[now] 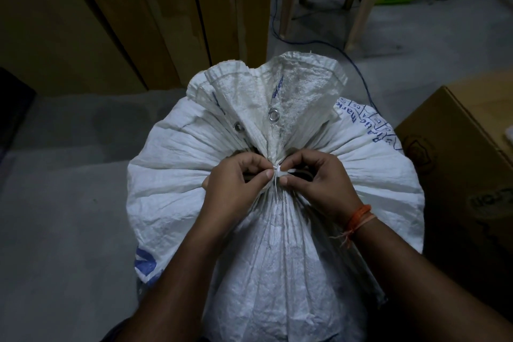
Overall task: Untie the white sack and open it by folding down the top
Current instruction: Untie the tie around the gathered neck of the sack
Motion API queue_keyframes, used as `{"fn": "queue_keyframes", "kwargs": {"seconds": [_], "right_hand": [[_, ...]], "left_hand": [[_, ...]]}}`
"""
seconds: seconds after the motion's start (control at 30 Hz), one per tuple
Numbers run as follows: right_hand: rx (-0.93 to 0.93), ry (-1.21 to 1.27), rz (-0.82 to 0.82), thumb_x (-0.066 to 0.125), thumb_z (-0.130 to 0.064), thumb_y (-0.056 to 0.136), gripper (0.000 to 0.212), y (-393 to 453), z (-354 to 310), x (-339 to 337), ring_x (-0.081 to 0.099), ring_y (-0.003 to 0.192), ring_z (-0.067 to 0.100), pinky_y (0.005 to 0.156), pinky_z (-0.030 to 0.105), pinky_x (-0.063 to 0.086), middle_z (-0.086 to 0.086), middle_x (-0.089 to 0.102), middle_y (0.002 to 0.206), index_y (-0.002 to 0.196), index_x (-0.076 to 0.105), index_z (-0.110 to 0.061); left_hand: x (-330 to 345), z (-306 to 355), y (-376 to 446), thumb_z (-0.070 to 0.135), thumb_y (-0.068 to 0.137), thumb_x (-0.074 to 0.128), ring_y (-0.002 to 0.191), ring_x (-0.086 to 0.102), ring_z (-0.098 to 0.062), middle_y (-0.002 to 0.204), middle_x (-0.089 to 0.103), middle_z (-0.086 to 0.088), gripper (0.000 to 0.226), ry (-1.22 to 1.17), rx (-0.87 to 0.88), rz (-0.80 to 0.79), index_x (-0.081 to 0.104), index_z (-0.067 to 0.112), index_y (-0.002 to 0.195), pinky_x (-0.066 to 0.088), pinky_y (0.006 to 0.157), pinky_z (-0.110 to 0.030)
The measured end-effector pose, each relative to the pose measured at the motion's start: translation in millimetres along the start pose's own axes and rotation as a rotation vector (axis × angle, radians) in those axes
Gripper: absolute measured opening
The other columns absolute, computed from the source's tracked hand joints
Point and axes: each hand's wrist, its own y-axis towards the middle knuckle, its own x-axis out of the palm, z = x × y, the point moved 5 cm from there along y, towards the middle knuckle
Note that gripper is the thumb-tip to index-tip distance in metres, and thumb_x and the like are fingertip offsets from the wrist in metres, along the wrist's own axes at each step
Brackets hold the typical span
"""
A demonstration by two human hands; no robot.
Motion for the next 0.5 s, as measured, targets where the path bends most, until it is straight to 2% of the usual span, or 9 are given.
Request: {"fn": "queue_keyframes", "kwargs": {"seconds": [0.13, 0.33, 0.5], "right_hand": [[0.008, 0.000, 0.015, 0.084, 0.006, 0.075, 0.020, 0, -2, 0, 0.076, 0.086, 0.016, 0.082, 0.029, 0.061, 0.002, 0.078, 0.088, 0.084, 0.076, -0.010], [-0.004, -0.039, 0.026, 0.079, 0.005, 0.075, 0.022, -3, -6, 1, 0.072, 0.076, 0.006, 0.077, 0.024, 0.057, -0.004, 0.074, 0.081, 0.082, 0.075, -0.015], [-0.010, -0.080, 0.034, 0.079, 0.005, 0.075, 0.016, -5, -7, 0, 0.070, 0.078, 0.006, 0.079, 0.021, 0.057, -0.002, 0.073, 0.081, 0.084, 0.076, -0.008]], "left_hand": [[-2, 4, -2, 0.022, 0.093, 0.085, 0.085, 0.080, -0.012, 0.085, 0.084, 0.007, 0.005, 0.024, 0.016, 0.002, 0.083, 0.026, 0.092, 0.064, 0.090, -0.051], [-4, 3, -5, 0.015, 0.094, 0.084, 0.083, 0.081, -0.014, 0.085, 0.084, 0.008, 0.013, 0.032, 0.029, 0.008, 0.084, 0.026, 0.087, 0.065, 0.089, -0.053], [-1, 7, -11, 0.037, 0.085, 0.078, 0.075, 0.078, -0.016, 0.080, 0.083, 0.005, 0.005, -0.009, 0.042, 0.015, 0.082, 0.034, 0.087, 0.064, 0.084, -0.052]]}}
